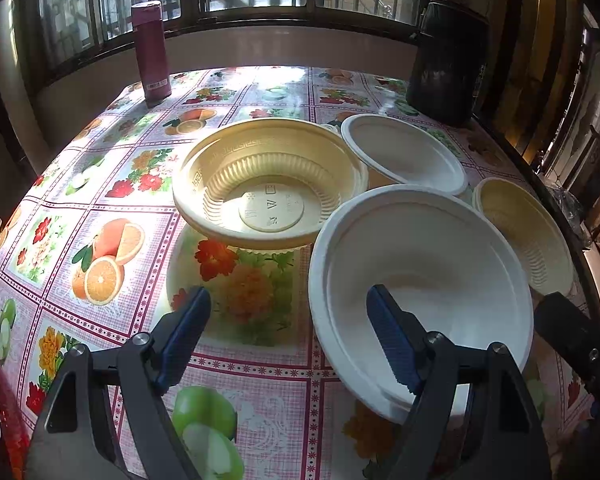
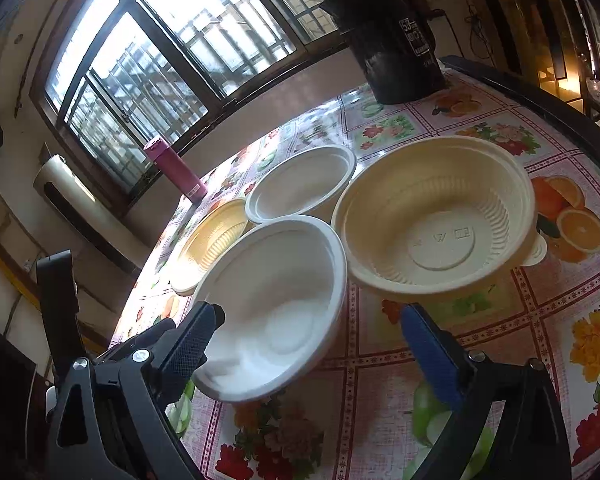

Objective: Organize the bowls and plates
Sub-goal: 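Move both grippers toward the white bowl among the cream bowls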

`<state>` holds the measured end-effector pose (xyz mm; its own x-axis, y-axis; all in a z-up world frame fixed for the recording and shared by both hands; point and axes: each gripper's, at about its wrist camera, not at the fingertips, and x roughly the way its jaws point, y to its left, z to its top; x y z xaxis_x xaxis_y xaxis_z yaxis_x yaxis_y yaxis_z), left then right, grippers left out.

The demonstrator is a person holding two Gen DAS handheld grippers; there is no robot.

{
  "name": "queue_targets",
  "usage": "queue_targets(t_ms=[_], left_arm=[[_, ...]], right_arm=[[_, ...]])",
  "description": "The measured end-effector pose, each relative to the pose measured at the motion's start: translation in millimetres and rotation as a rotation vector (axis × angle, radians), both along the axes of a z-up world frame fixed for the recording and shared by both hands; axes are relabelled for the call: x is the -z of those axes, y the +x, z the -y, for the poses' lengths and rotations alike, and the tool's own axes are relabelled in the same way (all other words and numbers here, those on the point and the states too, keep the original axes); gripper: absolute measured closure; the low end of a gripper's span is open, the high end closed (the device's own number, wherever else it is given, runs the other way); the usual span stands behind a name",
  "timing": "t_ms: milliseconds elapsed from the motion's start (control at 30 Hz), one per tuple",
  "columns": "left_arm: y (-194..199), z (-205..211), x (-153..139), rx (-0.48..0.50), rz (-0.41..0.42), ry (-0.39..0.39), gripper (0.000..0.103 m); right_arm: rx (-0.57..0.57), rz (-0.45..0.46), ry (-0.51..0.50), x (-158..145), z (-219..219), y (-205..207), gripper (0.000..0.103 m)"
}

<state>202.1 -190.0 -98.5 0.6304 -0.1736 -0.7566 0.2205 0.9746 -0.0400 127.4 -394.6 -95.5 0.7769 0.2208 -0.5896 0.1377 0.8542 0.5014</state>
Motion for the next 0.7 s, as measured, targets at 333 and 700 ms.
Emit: queue_targets(t_ms=[333,700], left_arm=[[1.1,-0.1,3.0,0.014,-0.012,0.0,0.022],[1.4,2.5,6.0,0.011,-0.016,0.034,0.022]], right_arm=[[0.001,-0.003,-0.01,1.0,-1.3,0.3,0.007],[0.006,-0.012,-0.001,1.6,-1.7,4.6,0.015]])
